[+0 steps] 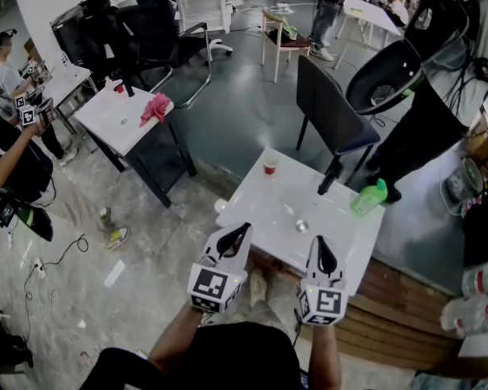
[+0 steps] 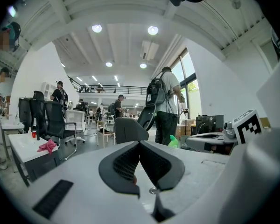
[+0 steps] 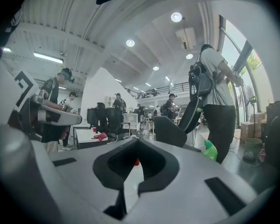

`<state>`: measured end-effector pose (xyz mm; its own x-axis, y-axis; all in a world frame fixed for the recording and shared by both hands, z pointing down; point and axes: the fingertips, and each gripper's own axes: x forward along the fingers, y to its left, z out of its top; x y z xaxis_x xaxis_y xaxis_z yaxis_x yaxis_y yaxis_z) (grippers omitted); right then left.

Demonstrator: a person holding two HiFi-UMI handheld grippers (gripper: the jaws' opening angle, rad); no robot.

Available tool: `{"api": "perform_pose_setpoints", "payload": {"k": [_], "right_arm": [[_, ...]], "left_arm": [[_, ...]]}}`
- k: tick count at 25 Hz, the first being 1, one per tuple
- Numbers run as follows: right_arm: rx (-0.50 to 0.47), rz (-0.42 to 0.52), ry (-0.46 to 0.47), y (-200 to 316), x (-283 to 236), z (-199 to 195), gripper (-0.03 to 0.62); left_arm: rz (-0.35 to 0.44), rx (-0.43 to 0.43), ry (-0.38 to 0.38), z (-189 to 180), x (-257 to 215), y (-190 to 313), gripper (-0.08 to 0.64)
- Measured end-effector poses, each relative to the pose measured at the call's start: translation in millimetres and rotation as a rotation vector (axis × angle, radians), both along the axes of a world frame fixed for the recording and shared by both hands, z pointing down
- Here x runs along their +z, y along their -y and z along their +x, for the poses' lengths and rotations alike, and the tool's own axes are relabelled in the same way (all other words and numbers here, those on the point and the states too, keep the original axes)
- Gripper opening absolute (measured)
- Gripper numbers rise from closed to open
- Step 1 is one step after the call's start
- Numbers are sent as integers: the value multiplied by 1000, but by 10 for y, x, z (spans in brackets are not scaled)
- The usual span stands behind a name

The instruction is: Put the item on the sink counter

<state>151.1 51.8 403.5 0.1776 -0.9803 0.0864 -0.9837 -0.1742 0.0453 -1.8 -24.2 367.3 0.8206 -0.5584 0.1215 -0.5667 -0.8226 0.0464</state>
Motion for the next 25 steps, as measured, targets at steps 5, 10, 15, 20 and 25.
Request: {"api": "perform_pose_setpoints", "payload": {"k": [5, 10, 15, 20, 25], "right_arm": [[-7, -5, 2, 4, 14, 31, 0], [-10, -4, 1, 1, 1, 43, -2], [-14, -3, 6, -13, 33, 49, 0], [-17, -7, 12, -12, 53, 70, -2], [-17, -4, 6, -14, 45, 76, -2]], "left_arm": [[-1, -3, 5, 26, 13, 4, 2], [-2, -4, 3, 42, 8, -5, 2], [-1, -10, 8, 38, 29, -27, 2], [15, -18, 22, 38, 46, -11, 2], [22, -18, 25, 33, 25, -2, 2]]}}
